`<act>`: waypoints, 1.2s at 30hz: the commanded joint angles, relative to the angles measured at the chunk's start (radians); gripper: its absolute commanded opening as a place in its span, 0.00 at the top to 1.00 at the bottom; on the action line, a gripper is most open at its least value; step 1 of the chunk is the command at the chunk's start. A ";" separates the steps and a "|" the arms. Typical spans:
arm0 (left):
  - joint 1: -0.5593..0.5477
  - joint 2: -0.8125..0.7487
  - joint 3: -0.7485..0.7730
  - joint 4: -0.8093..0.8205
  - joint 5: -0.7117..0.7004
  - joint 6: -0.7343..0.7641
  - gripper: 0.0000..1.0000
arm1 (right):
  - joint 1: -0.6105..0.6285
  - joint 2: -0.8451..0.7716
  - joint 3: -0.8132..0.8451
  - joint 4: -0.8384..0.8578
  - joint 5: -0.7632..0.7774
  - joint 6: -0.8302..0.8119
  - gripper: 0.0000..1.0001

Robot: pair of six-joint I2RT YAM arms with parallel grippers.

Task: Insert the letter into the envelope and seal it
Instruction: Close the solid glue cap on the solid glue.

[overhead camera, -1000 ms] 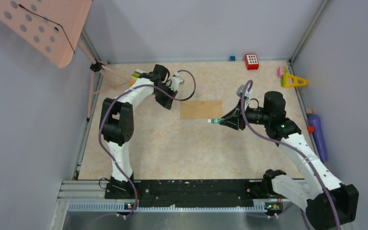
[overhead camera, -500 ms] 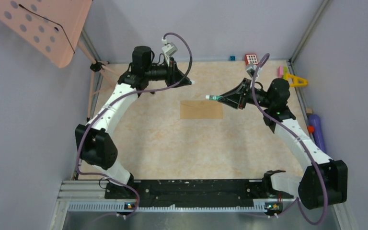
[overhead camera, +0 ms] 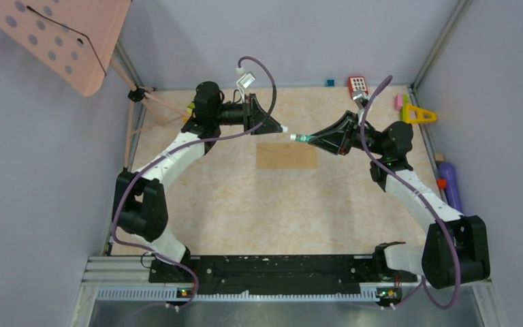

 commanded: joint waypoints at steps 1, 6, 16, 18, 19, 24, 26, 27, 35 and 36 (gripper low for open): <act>-0.012 -0.037 -0.034 0.202 0.038 -0.112 0.80 | -0.005 -0.021 -0.013 0.123 -0.004 0.043 1.00; -0.022 -0.039 -0.055 0.269 0.056 -0.165 0.79 | -0.013 -0.025 -0.020 0.144 -0.005 0.052 1.00; -0.030 -0.052 -0.100 0.434 0.060 -0.288 0.79 | -0.032 -0.007 -0.046 0.275 -0.021 0.145 1.00; -0.037 -0.053 -0.105 0.449 0.059 -0.301 0.79 | -0.032 -0.003 -0.048 0.284 -0.021 0.152 1.00; -0.041 -0.051 -0.107 0.456 0.061 -0.305 0.79 | -0.032 -0.001 -0.049 0.291 -0.021 0.157 1.00; -0.057 -0.046 -0.107 0.471 0.062 -0.318 0.80 | -0.032 0.010 -0.054 0.309 -0.021 0.167 1.00; -0.058 -0.043 -0.108 0.488 0.061 -0.332 0.80 | -0.032 0.015 -0.057 0.315 -0.021 0.169 1.00; -0.060 -0.042 -0.107 0.498 0.063 -0.339 0.80 | -0.033 0.017 -0.059 0.316 -0.021 0.171 1.00; -0.061 -0.044 -0.115 0.520 0.066 -0.357 0.80 | -0.032 0.026 -0.065 0.333 -0.025 0.179 1.00; -0.062 -0.044 -0.115 0.523 0.067 -0.361 0.80 | -0.032 0.027 -0.065 0.333 -0.025 0.180 1.00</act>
